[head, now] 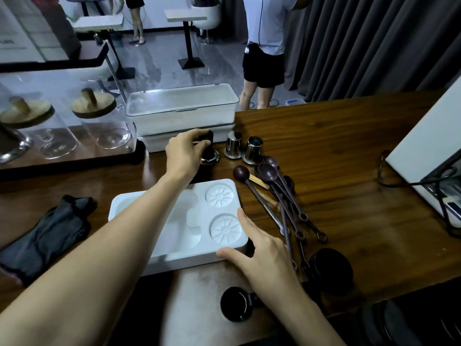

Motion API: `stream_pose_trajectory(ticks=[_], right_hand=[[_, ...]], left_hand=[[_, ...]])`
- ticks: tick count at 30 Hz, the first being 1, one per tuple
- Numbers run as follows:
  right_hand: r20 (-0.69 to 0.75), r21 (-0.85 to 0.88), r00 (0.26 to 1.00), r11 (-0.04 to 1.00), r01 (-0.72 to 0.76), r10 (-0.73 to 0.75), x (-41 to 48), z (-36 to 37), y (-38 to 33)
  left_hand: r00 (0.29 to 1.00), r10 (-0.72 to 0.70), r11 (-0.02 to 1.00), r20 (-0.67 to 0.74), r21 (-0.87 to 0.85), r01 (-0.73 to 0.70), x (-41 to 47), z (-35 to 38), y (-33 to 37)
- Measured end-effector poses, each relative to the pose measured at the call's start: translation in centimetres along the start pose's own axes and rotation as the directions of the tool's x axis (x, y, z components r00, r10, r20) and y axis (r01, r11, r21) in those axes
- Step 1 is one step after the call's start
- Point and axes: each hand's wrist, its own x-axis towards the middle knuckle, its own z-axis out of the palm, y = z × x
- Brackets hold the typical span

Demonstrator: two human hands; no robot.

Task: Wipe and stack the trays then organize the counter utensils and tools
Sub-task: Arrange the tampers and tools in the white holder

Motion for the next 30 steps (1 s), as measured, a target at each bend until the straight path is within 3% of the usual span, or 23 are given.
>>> stream_pose_trajectory(ticks=[9, 17, 30], right_hand=[[0.002, 0.0, 0.999, 0.999, -0.037, 0.037, -0.4, -0.2, -0.5], [0.007, 0.033, 0.996, 0.995, -0.091, 0.091, -0.7, -0.2, -0.9], [-0.005, 0.074, 0.989, 0.986, -0.147, 0.148, -0.7, 0.2, -0.5]], left_hand=[[0.996, 0.07, 0.996, -0.063, -0.054, -0.073, -2.8, -3.7, 0.8], [0.989, 0.146, 0.945, -0.029, -0.29, -0.148, -8.1, -6.2, 2.1], [0.96, 0.277, 0.935, 0.039, -0.241, -0.26, -11.3, -5.8, 2.8]])
